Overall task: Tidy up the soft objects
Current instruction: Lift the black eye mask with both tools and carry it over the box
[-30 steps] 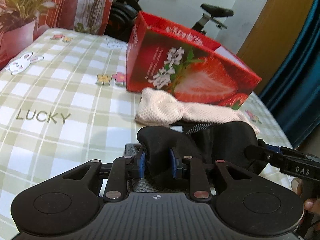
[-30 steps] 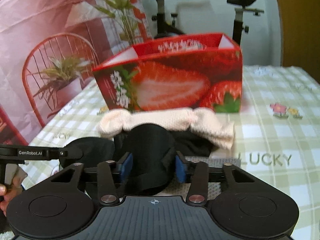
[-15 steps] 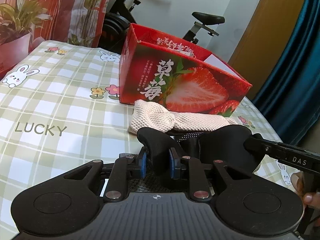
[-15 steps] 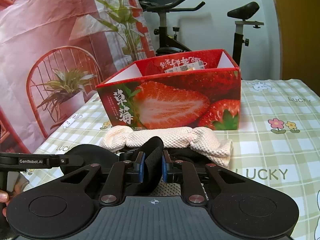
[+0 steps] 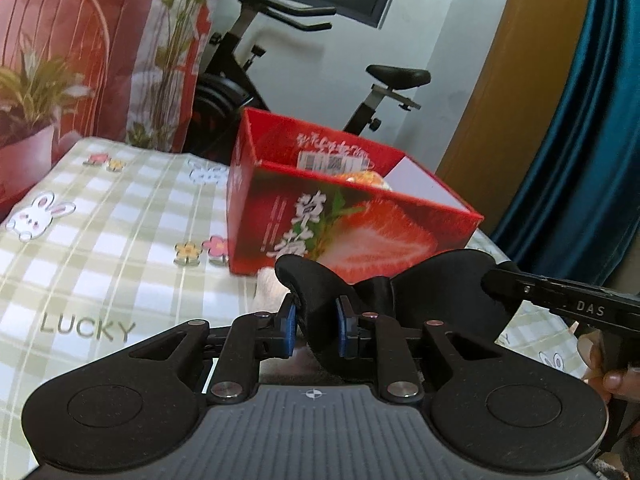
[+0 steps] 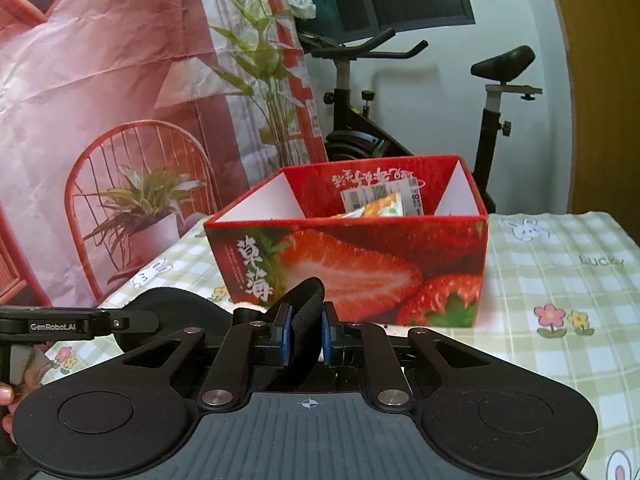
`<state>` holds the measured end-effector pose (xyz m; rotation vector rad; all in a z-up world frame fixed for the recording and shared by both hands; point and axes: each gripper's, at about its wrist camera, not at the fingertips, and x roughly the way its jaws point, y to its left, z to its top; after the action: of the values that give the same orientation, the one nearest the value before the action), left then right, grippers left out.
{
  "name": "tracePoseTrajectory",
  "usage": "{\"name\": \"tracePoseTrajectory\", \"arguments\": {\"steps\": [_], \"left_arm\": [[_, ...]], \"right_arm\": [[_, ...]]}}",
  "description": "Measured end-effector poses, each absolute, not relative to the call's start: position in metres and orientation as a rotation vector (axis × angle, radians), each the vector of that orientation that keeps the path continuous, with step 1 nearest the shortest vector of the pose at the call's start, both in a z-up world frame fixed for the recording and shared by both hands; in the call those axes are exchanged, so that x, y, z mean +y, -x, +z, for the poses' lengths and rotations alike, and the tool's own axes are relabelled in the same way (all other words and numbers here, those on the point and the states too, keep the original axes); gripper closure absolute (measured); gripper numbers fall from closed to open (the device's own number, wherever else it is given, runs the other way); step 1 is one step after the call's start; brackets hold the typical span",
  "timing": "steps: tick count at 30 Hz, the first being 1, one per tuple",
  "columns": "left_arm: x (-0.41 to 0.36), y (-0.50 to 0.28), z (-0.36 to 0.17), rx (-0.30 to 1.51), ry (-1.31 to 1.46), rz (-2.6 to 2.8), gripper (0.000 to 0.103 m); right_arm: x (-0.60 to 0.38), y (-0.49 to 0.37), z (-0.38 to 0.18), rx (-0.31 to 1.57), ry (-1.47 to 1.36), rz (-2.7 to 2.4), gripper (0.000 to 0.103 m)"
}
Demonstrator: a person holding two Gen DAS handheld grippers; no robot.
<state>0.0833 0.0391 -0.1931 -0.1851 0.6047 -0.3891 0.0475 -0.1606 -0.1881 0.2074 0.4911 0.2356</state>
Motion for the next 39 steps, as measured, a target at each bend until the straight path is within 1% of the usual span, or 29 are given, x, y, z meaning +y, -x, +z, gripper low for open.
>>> {"name": "tracePoseTrajectory", "arguments": {"steps": [16, 28, 34, 39], "left_arm": [[0.027, -0.119, -0.145, 0.478, 0.169, -0.419, 0.083], [0.008, -0.168, -0.111, 0.356, 0.115, -0.379, 0.083], [-0.015, -0.212, -0.105, 0.324, 0.028, -0.334, 0.083], [-0.026, -0.256, -0.115, 0.375, 0.020, -0.292, 0.083]], "right_arm": [[-0.182, -0.081, -0.138, 0.383, -0.174, 0.245, 0.090], [-0.193, -0.135, -0.097, 0.287, -0.065, 0.226, 0.090], [-0.192, -0.184, -0.096, 0.267, 0.021, 0.179, 0.090], [-0.195, -0.229, -0.110, 0.300, 0.052, 0.136, 0.090]]}}
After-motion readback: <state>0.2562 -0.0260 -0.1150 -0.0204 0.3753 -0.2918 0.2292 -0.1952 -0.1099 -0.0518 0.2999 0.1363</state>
